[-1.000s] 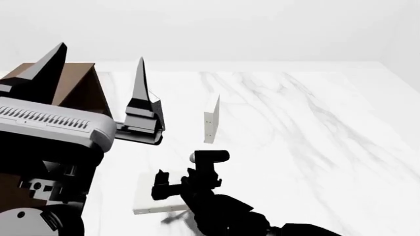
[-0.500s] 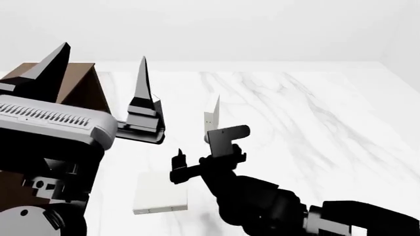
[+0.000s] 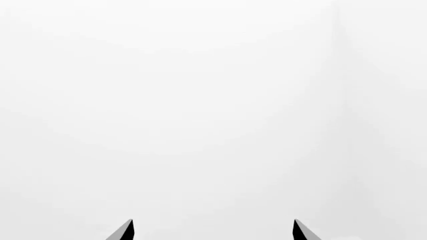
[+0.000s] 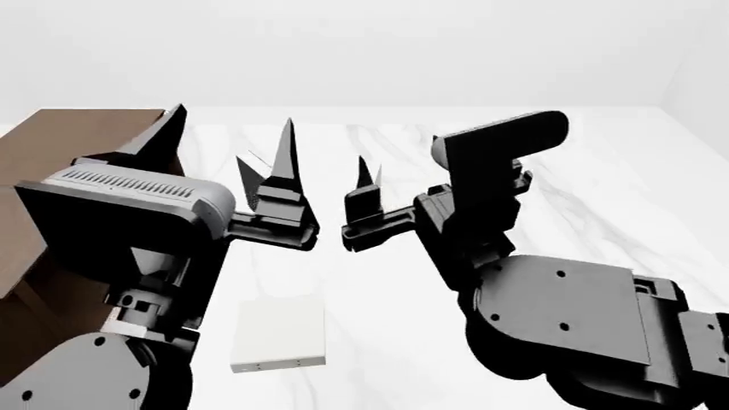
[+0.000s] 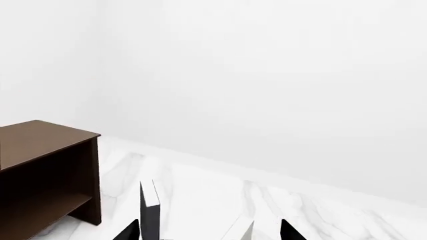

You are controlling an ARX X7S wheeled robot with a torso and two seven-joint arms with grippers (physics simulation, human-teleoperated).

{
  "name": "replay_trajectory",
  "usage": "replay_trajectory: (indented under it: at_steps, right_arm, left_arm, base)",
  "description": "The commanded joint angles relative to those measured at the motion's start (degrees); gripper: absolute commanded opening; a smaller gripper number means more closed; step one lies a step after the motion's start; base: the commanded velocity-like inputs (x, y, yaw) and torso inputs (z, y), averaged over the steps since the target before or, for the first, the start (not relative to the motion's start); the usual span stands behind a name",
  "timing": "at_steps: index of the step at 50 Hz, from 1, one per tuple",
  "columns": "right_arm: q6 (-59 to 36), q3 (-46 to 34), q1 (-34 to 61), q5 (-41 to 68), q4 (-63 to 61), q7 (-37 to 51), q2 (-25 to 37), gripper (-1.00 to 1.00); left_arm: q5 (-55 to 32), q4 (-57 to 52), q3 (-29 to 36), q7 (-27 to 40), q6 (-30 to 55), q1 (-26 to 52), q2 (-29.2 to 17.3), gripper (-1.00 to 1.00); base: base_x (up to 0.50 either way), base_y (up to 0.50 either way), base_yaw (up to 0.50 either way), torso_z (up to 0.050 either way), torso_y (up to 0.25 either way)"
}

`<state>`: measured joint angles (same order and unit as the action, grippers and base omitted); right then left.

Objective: Pick up the book on the right and place it under the cabinet shelf.

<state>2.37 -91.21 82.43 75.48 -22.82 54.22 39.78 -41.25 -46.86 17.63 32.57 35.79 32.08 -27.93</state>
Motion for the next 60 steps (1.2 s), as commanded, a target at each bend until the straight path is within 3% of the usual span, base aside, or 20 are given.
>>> replay_trajectory:
  at_steps: [1,12,19,29,38,60]
  right_arm:
    - [-4.62,2.23,8.68,-2.65,-9.61,7.54,9.07,1.0]
    - [-6.4,4.29,12.69,-3.16,-12.42,9.61,15.71,1.0]
    - [-4.96,4.9,12.02,-3.62,-12.13,9.39,17.79,1.0]
    - [-3.49,4.74,10.13,-4.74,-11.05,8.87,18.0,1.0]
    - [-2.58,4.71,8.9,-5.36,-10.55,8.75,18.64,1.0]
    - [-4.93,5.86,11.1,-3.75,-11.41,8.46,22.37,1.0]
  left_arm:
    - [0.22,3.57,2.19,-1.26,-0.07,2.43,2.27,1.0]
    - [-0.35,14.21,3.5,-5.36,-1.13,11.69,7.89,1.0]
    - [3.06,21.08,7.71,-8.02,-2.89,17.65,12.64,1.0]
    - [9.87,25.49,14.94,-8.6,-10.24,11.5,16.98,1.0]
    - [11.83,21.95,18.78,-5.67,-11.61,5.7,18.17,1.0]
    - [13.56,23.34,23.64,-3.95,-18.55,-2.61,21.12,1.0]
  base:
    - [0.0,0.0,0.0,0.0,0.0]
    - [0.0,0.0,0.0,0.0,0.0]
    - [0.0,0.0,0.0,0.0,0.0]
    - [0.0,0.0,0.0,0.0,0.0]
    - [0.0,0.0,0.0,0.0,0.0]
    - [0.0,0.0,0.0,0.0,0.0]
